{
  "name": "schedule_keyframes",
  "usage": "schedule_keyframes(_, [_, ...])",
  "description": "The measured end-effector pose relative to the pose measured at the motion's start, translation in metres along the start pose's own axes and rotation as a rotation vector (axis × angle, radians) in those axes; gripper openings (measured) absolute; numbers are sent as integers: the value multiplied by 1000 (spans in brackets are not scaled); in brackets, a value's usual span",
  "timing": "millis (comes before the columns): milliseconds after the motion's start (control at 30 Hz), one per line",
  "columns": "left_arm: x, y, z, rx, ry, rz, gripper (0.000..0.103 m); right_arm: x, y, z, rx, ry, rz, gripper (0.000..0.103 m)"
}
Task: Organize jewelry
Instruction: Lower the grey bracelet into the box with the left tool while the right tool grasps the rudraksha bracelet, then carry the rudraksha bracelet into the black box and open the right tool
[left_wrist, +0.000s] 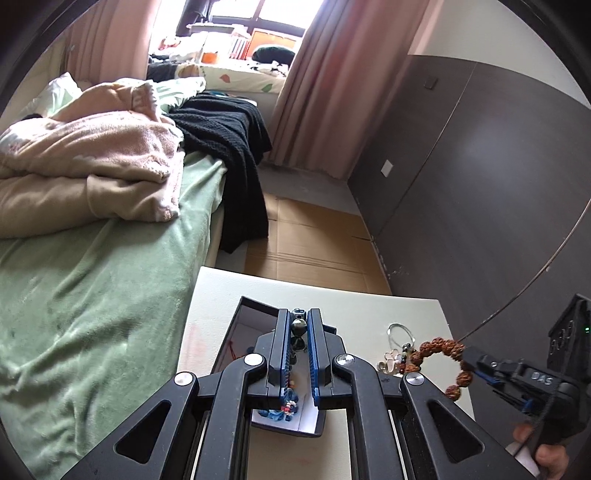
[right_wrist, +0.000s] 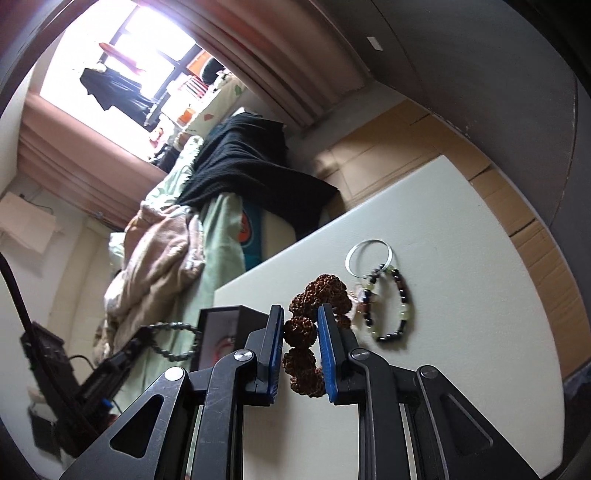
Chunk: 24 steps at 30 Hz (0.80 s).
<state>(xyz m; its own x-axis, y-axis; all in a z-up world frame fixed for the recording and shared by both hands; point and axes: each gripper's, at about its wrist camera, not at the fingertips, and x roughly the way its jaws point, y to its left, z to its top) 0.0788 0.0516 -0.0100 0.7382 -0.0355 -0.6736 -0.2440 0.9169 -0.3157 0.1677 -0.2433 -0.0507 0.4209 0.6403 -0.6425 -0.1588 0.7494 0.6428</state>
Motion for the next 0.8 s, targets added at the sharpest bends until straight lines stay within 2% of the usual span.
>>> schedule_keyframes(67, [4, 2, 2, -12, 17, -2, 9, -2, 5, -1, -5, -13, 28, 20])
schedule_keyframes(133, [8, 5, 3, -32, 52, -22, 15, -4, 10, -2, -9, -21, 62, 20])
schedule_keyframes(167, [10, 5, 3, -41, 57, -28, 27, -4, 14, -3, -13, -25, 80, 20])
schedule_keyframes(200, [10, 7, 2, -47, 54, -22, 47, -5, 16, -3, -17, -28, 93, 20])
schedule_keyframes(267, [6, 10, 2, -59, 23, 3, 68, -4, 22, -4, -26, -33, 122, 20])
schedule_keyframes(367, [-1, 14, 4, -72, -10, 7, 70, -5, 32, -8, -40, -43, 167, 20])
schedule_keyframes(567, [-2, 24, 5, -107, -2, 13, 70, -3, 58, -13, -88, -59, 263, 20])
schedule_keyframes(800, [-8, 31, 8, -116, -21, 18, 70, 0, 87, -18, -151, -66, 335, 20])
